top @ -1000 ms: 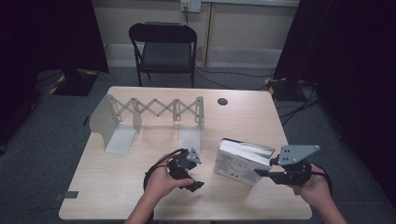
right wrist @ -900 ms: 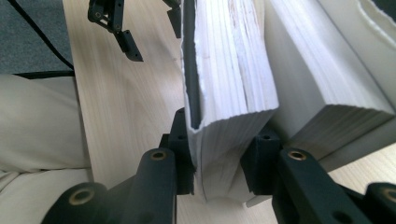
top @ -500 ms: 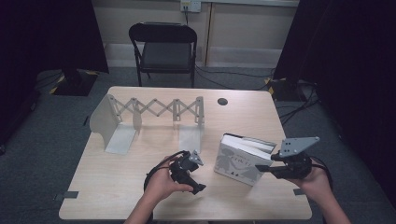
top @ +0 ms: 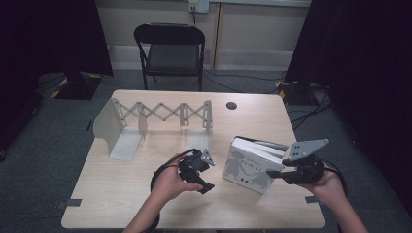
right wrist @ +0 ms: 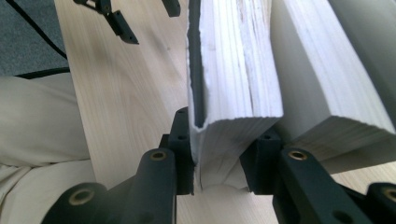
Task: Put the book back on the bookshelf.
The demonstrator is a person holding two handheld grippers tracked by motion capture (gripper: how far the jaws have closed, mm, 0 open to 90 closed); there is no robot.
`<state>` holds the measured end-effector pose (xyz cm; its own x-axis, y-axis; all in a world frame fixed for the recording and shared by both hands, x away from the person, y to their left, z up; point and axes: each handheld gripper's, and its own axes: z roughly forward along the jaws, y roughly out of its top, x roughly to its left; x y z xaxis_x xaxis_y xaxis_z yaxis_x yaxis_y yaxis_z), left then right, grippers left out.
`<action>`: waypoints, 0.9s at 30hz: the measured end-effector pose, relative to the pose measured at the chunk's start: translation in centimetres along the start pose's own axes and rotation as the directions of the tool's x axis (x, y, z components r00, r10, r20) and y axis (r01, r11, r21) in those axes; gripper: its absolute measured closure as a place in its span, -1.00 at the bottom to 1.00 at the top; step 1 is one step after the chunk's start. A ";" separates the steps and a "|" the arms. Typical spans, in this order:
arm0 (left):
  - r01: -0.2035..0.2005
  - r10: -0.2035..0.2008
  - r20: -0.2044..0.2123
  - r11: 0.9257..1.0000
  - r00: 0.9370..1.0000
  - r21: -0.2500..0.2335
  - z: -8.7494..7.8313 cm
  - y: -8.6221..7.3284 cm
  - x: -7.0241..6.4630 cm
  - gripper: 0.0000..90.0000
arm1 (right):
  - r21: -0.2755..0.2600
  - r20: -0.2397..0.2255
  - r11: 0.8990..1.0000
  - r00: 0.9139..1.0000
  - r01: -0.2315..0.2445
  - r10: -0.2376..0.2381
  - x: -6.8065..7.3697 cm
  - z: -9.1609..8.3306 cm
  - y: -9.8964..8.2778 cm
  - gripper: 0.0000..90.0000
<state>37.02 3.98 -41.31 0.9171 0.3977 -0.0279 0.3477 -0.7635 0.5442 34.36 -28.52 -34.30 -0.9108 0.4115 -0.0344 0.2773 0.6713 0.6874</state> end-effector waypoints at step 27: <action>-0.073 0.075 0.030 0.996 0.997 -0.045 -1.5 5.9 1.0 -0.30 | 0.008 -0.005 1.000 1.000 0.003 -0.003 -0.1 0.0 0.1 0.52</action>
<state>39.68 0.66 -36.88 0.9459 0.3242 -0.0121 0.2703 -0.7668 0.5822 34.45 -28.49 -34.24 -0.9132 0.4061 -0.0329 0.2767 0.6775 0.6815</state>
